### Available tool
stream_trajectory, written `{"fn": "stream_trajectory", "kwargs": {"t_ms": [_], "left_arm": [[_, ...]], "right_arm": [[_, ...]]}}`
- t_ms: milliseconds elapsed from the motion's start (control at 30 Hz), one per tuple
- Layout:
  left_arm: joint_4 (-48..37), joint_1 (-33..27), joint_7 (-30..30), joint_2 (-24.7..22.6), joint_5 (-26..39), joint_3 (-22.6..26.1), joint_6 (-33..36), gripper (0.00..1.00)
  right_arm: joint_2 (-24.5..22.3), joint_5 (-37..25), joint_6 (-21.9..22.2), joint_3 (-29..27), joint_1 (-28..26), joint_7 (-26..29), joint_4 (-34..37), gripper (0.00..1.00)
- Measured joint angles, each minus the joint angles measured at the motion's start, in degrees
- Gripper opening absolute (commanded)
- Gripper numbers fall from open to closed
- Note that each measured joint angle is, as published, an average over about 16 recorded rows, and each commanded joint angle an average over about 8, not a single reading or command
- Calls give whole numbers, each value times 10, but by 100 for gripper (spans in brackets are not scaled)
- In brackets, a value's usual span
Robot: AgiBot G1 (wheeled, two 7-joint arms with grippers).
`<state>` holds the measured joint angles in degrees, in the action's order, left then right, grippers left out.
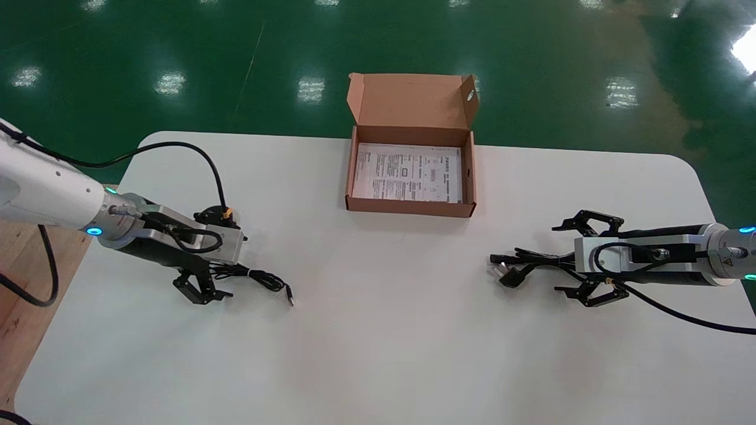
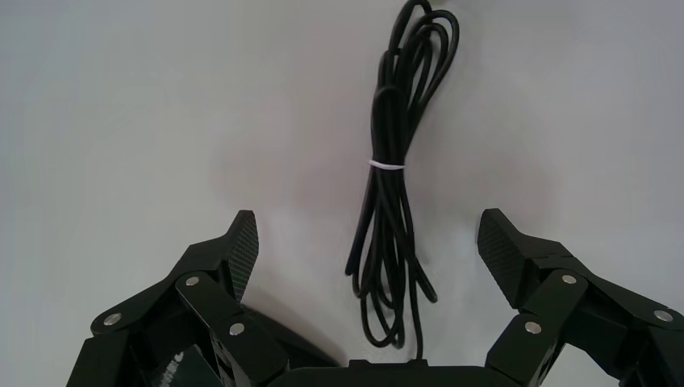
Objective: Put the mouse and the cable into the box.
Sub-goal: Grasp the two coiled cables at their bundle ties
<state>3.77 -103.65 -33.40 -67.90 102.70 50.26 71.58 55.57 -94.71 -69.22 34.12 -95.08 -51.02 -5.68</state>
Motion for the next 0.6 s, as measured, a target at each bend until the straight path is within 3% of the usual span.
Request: {"fn": "stream_trajectory", "kwargs": {"t_ms": [67,600], "left_arm": [[-1,0,-1,-1,0,0,-1,0],[5,1,1,2,-1,0,2,0]], "right_arm": [[1,-1,1,0,-1,0,1,0],[-2,2,-3,-1,2,0,-5,0]]}}
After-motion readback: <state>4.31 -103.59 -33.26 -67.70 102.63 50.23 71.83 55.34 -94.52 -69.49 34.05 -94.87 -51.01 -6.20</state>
